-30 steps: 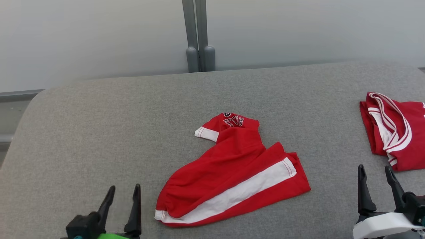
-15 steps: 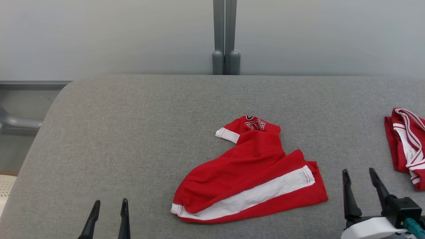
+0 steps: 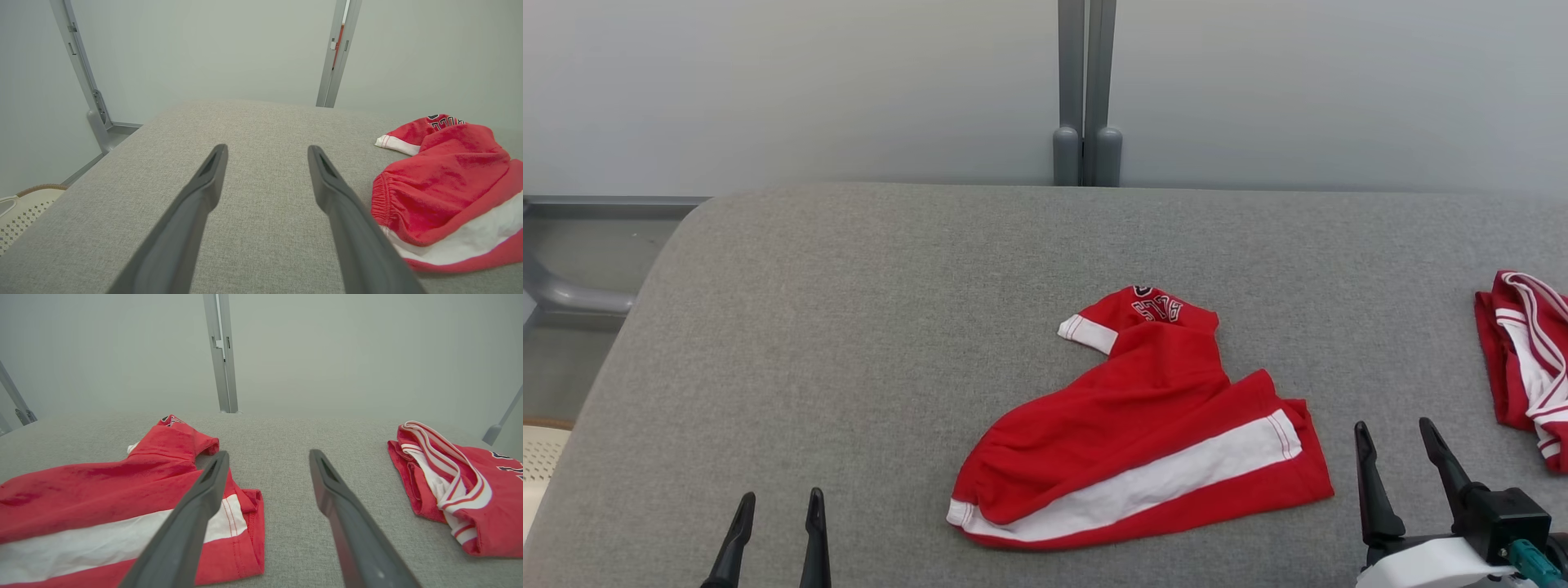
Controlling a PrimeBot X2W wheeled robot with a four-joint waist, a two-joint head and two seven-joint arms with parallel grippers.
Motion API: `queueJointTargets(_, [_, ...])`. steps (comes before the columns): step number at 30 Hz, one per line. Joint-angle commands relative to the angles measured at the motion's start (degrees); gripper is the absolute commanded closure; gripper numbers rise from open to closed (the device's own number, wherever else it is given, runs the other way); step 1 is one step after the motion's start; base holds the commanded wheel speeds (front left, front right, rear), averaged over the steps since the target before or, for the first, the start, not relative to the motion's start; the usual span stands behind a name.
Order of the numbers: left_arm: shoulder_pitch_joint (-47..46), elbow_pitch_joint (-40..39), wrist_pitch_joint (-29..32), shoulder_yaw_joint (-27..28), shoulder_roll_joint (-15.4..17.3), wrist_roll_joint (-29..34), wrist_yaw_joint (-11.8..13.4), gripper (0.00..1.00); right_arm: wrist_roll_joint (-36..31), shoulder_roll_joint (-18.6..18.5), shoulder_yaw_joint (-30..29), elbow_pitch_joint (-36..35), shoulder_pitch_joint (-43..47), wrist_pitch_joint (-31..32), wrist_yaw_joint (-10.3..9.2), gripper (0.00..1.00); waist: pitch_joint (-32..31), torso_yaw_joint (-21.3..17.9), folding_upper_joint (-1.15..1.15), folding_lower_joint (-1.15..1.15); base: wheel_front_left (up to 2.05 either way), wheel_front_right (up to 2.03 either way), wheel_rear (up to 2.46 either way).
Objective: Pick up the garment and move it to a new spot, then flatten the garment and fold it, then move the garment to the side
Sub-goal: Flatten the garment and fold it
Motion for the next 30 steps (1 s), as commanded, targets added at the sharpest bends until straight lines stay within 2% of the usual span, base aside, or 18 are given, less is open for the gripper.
queueJointTargets(1, [-0.37, 0.15, -0.15, 0.04, -0.08, -0.17, -0.27, 0.0, 0.19, -0.19, 0.09, -0.18, 0.4, -0.15, -0.02, 0.0, 0.11, -0.07, 0.0, 0.0, 0.0, 0.0, 0.0])
queueJointTargets(6, [0.13, 3.38, -0.08, -1.74, -0.09, -1.08, -0.33, 0.0, -0.32, -0.31, 2.72, -0.41, -1.99, -0.16, -0.02, 0.0, 0.41, -0.39, 0.0, 0.0, 0.0, 0.0, 0.0])
queueJointTargets(10, [-2.06, 7.08, 0.74, -4.6, 0.61, -1.73, -0.37, 0.0, -1.1, -3.93, 7.63, 3.98, -5.12, -0.07, -0.02, 0.0, 0.74, -0.25, 0.0, 0.0, 0.0, 0.0, 0.0])
queueJointTargets(15, [-4.81, 6.63, 13.06, -12.98, 4.36, -8.07, -0.41, 0.0, 0.08, -8.79, 14.76, 12.83, -11.39, 9.09, -0.04, 0.0, 1.95, 0.41, 0.0, 0.0, 0.0, 0.0, 0.0])
queueJointTargets(20, [-6.46, 3.25, 20.51, -17.37, 7.15, -14.49, -0.41, 0.0, 2.74, -10.65, 17.64, 19.08, -16.22, 15.89, -0.04, 0.0, 3.25, 1.31, 0.0, 0.0, 0.0, 0.0, 0.0])
queueJointTargets(24, [-7.72, 2.03, 23.31, -20.02, 8.27, -18.15, -0.41, 0.0, 4.87, -11.64, 20.1, 21.92, -18.93, 18.49, -0.04, 0.0, 4.46, 1.65, 0.0, 0.0, 0.0, 0.0, 0.0])
queueJointTargets(30, [-10.51, 2.14, 23.65, -23.6, 9.64, -21.2, -0.42, 0.0, 7.1, -12.81, 22.6, 24.35, -21.91, 19.79, -0.04, 0.0, 6.15, 1.86, 0.0, 0.0, 0.0, 0.0, 0.0])
